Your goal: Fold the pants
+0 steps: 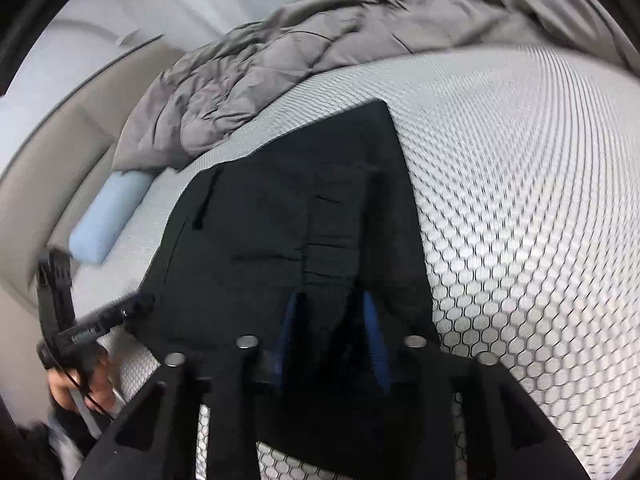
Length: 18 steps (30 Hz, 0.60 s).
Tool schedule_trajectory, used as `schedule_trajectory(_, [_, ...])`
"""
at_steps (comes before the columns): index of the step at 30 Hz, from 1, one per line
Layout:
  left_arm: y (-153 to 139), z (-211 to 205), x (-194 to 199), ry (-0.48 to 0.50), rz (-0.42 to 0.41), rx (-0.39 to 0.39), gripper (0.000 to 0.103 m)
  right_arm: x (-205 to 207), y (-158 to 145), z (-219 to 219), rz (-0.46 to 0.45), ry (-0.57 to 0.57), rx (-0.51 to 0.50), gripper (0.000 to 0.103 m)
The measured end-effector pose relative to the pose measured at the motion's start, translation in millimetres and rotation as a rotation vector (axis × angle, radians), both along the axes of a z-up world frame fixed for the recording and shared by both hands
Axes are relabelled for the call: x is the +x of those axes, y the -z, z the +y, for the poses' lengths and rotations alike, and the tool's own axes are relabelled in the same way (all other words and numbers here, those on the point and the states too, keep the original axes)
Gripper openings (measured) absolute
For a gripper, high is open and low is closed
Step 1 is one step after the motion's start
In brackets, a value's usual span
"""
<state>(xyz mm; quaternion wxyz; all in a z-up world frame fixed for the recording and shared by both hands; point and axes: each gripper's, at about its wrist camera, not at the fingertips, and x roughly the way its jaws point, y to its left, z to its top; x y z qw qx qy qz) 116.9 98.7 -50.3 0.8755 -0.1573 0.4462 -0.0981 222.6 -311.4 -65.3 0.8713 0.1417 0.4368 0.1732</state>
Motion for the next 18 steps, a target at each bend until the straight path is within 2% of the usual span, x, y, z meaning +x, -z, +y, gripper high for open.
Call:
schedule_trajectory(1, [1, 1, 1, 0.002, 0.003, -0.026, 0.070, 0, -3, -5, -0.001, 0.008, 0.044, 0.039])
schedule_trajectory(2, [1, 1, 1, 0.008, 0.004, -0.042, 0.059, -2, -10, -11, -0.021, 0.023, 0.065, 0.042])
schedule_trajectory(4, [3, -2, 0, 0.038, 0.006, -0.083, 0.043, -9, -18, -21, -0.077, 0.054, 0.069, 0.049])
schedule_trajectory(6, [-1, -12, -6, 0.057, -0.009, -0.035, 0.037, -14, -22, -30, -0.102, 0.080, 0.065, 0.051])
schedule_trajectory(10, [-9, -31, -23, 0.131, -0.028, 0.048, 0.038, -22, -28, -30, -0.144, 0.061, 0.066, 0.051])
schedule_trajectory(13, [-18, -28, -29, 0.052, -0.063, 0.083, 0.040, -24, -30, -13, -0.183, 0.020, 0.008, 0.058])
schedule_trajectory(16, [-33, -35, -42, 0.000, -0.188, 0.208, 0.040, -25, -32, 14, -0.248, -0.031, -0.071, 0.058])
schedule_trajectory(18, [-39, -45, -45, 0.031, -0.239, 0.200, 0.040, -27, -30, 41, -0.286, -0.109, -0.133, 0.058])
